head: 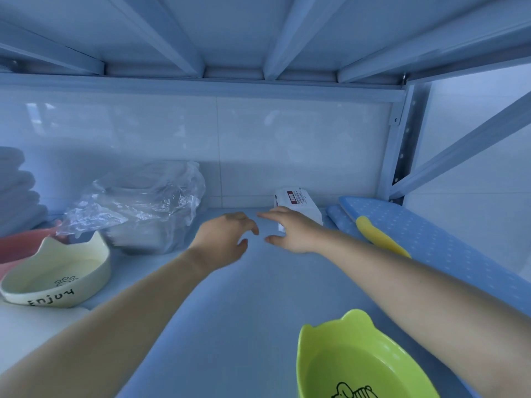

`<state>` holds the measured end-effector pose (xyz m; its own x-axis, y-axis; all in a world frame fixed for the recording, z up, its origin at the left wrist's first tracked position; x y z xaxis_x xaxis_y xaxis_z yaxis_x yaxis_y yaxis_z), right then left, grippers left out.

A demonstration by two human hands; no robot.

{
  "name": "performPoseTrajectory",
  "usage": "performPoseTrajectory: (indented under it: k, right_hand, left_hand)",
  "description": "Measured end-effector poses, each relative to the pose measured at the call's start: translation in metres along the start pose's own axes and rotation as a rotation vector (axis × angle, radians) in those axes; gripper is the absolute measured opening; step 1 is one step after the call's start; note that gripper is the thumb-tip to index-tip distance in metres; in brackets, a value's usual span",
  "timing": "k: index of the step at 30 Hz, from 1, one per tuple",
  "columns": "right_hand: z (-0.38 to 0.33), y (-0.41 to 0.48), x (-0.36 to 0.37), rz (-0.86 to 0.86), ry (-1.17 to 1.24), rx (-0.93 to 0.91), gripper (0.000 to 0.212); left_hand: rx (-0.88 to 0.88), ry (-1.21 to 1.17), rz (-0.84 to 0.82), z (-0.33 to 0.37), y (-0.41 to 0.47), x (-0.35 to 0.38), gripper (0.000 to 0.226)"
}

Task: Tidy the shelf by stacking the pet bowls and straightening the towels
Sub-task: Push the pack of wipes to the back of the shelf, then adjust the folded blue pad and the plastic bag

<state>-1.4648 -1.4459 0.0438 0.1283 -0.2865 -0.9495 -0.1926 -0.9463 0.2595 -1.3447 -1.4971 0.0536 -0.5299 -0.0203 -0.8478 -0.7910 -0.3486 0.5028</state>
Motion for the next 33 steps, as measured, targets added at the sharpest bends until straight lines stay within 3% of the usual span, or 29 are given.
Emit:
performPoseTrajectory:
  k: [12,17,22,33]
  right_hand:
    - [-0.137,0.026,-0.037,0.155,0.030,-0.172,0.058]
    - [-0.183,0.037,-0.036,0.227,-0.028,-0.220,0.068]
    - [-0.211,0.055,-0.020,0.194,-0.091,-0.197,0.063]
    - [-0.223,0.076,-0.002,0.220,-0.244,-0.035,0.054]
  left_hand:
    - [0.184,0.137,0.408,-0.039,-0.063,-0.139,0.034]
    - [-0.085,0.197,0.221,-0.100,-0.073,-0.143,0.057]
    - [-0.186,0.265,0.092,-0.139,-0.082,-0.140,0.055]
    - [-0.209,0.117,0.148,-0.152,-0.080,-0.141,0.043]
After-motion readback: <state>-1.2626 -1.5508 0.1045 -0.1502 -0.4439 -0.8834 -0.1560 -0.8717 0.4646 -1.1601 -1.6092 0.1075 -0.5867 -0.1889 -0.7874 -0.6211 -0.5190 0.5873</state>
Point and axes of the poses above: each hand's wrist, its own y-axis towards the middle knuckle, its own x-axis out of the palm, z = x × y, the point moved 8 cm from there along y, towards the middle knuckle, and after that the axes turned 6 degrees about -y, right-handed, at the moved point
